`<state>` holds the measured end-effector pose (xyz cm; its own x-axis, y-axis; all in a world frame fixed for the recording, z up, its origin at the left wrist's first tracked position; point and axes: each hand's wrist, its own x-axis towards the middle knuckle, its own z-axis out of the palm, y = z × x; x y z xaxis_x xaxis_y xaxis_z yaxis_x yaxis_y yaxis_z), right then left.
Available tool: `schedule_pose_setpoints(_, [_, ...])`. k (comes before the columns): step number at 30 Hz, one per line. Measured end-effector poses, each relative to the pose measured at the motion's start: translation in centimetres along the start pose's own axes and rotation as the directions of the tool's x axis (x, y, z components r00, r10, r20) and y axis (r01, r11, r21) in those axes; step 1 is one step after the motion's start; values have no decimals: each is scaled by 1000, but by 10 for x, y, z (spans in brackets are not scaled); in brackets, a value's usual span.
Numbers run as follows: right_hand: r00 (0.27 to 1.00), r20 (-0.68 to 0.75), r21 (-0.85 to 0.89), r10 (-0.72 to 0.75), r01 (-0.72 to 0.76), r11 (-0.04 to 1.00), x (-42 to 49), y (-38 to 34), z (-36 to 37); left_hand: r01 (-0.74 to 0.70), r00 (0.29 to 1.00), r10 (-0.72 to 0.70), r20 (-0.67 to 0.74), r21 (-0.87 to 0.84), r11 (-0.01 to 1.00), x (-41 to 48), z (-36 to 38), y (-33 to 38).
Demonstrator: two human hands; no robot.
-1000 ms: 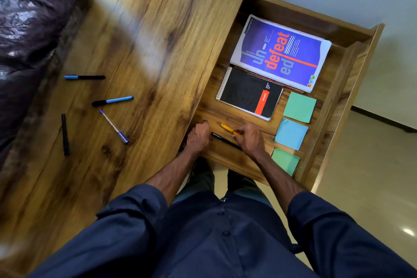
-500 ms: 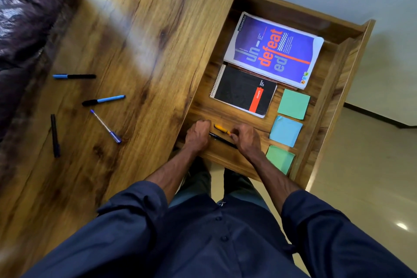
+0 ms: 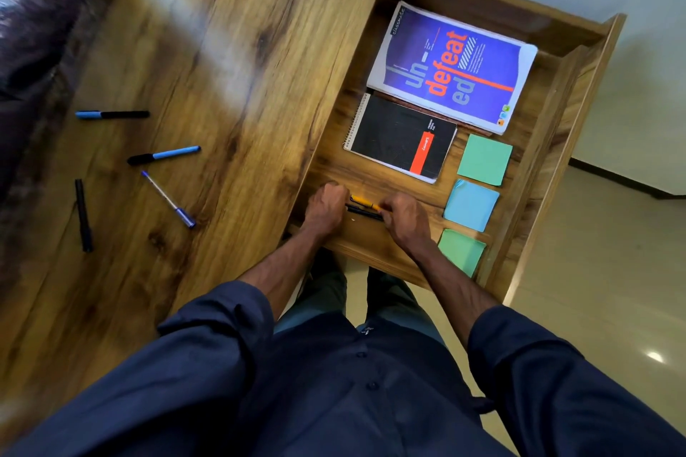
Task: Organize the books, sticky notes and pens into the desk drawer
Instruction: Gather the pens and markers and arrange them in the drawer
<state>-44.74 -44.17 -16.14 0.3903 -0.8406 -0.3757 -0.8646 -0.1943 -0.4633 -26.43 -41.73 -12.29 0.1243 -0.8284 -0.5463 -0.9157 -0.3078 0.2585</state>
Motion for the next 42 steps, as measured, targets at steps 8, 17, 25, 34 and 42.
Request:
schedule_pose_setpoints(8, [999, 20, -46, -48, 48, 998, 4, -8, -1, -36, 999, 36, -32, 19, 999, -4, -2, -1])
schedule_pose_setpoints(17, [997, -33, -85, -69, 66, 994, 2, -10, -5, -7, 998, 10, -58, 52, 999, -3, -1, -6])
schedule_pose_setpoints(25, [996, -24, -116, -81, 78, 990, -2, -7, -4, 4, 999, -3, -39, 32, 999, -1, 0, -10])
schedule_pose_setpoints(34, [996, -79, -102, -46, 38, 994, -8, -8, -6, -21, 999, 22, -34, 29, 999, 2, 2, -11])
schedule_pose_setpoints(42, [998, -45, -122, -52, 46, 991, -8, -5, -6, -54, 997, 56, -48, 47, 997, 5, 3, -9])
